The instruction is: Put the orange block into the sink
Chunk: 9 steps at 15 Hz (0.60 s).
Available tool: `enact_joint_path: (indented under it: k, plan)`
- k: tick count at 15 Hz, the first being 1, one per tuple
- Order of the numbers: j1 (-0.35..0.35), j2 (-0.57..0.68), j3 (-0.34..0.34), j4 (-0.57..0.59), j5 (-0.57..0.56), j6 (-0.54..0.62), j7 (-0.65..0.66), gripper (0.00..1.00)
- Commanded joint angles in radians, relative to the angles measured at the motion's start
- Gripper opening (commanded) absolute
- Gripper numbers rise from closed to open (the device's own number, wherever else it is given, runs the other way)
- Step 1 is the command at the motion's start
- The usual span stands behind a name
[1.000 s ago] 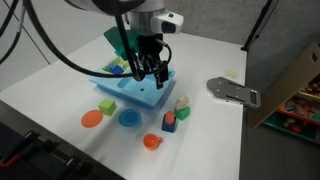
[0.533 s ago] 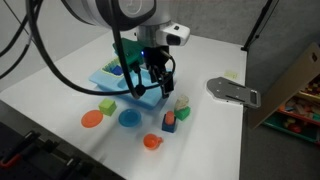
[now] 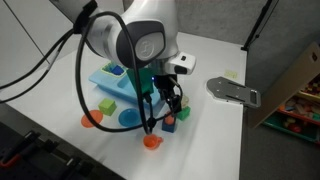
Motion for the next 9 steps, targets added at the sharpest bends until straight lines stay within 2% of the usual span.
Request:
enact_joint_path:
  k: [1, 9]
  plan:
    - [-0.001, 0.080, -0.014, 0.050, 0.042, 0.053, -0.006, 1.00]
    - [-0.014, 0.157, 0.014, 0.070, 0.146, 0.127, -0.040, 1.00]
